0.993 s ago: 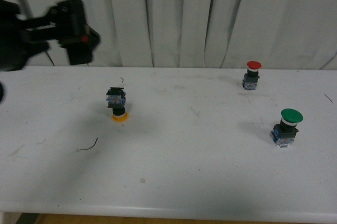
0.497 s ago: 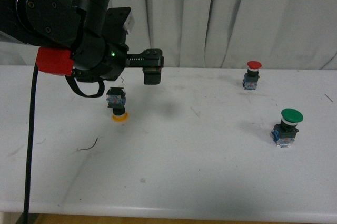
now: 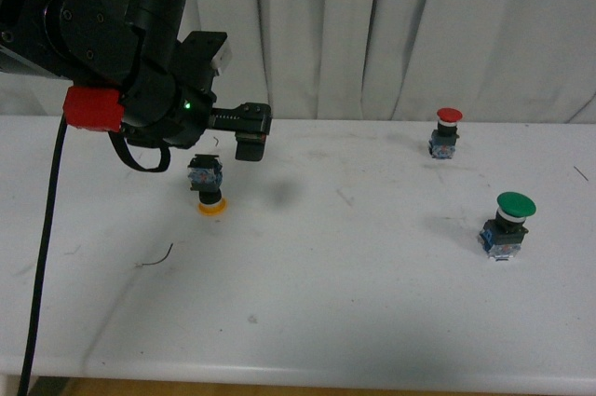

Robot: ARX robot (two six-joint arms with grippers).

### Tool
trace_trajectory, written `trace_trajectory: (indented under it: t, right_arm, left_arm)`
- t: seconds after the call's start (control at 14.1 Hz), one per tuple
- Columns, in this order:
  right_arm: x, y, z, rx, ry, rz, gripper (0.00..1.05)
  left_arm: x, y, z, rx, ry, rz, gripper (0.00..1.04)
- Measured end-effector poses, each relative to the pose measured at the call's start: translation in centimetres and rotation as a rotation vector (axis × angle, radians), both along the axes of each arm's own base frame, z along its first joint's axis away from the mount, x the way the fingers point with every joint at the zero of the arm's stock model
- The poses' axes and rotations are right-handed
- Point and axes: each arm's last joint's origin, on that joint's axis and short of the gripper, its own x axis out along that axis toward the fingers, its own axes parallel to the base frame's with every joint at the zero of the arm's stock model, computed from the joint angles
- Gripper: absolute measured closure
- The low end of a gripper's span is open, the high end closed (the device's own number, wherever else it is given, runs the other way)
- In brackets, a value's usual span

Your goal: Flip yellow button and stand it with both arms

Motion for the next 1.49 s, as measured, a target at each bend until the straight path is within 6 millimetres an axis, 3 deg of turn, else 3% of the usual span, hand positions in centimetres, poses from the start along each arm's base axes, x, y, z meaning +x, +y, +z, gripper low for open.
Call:
trace_trajectory:
  t: [0.5, 0.71, 0.78, 0.92, 0.99, 1.14, 1.28, 1.49]
  right_arm:
    - [0.0, 0.0, 0.0, 0.000, 0.000, 0.000, 0.06]
    - [0.0, 0.0, 0.0, 0.000, 0.000, 0.000, 0.06]
    - [0.0, 0.0, 0.0, 0.000, 0.000, 0.000, 0.06]
    - [0.0, 0.0, 0.0, 0.000, 0.000, 0.000, 0.06]
    - [0.0, 0.0, 0.0, 0.000, 0.000, 0.000, 0.06]
    - [0.0, 0.0, 0.0, 0.000, 0.000, 0.000, 0.06]
    - [0.0, 0.0, 0.0, 0.000, 0.000, 0.000, 0.06]
    - [0.0, 0.0, 0.0, 0.000, 0.000, 0.000, 0.06]
  left_arm:
    - [0.4, 1.7, -1.1, 0.031, 0.030, 0.034, 0.07]
    - [0.5, 1.4, -3.0, 0.047, 0.086, 0.033, 0.09]
    - [0.5, 1.1, -3.0, 0.053, 0.087, 0.032, 0.34]
    - [0.5, 1.1, -3.0, 0.061, 0.090, 0.038, 0.55]
    - [0.5, 1.1, -3.0, 0.063, 0.089, 0.039, 0.65]
    - [0.5, 1.0, -2.8, 0.063, 0.083, 0.035, 0.68]
    - [-0.7, 0.5, -1.1, 0.052, 0.033, 0.018, 0.68]
    - [-3.6, -0.7, 3.8, -0.022, -0.108, -0.053, 0.68]
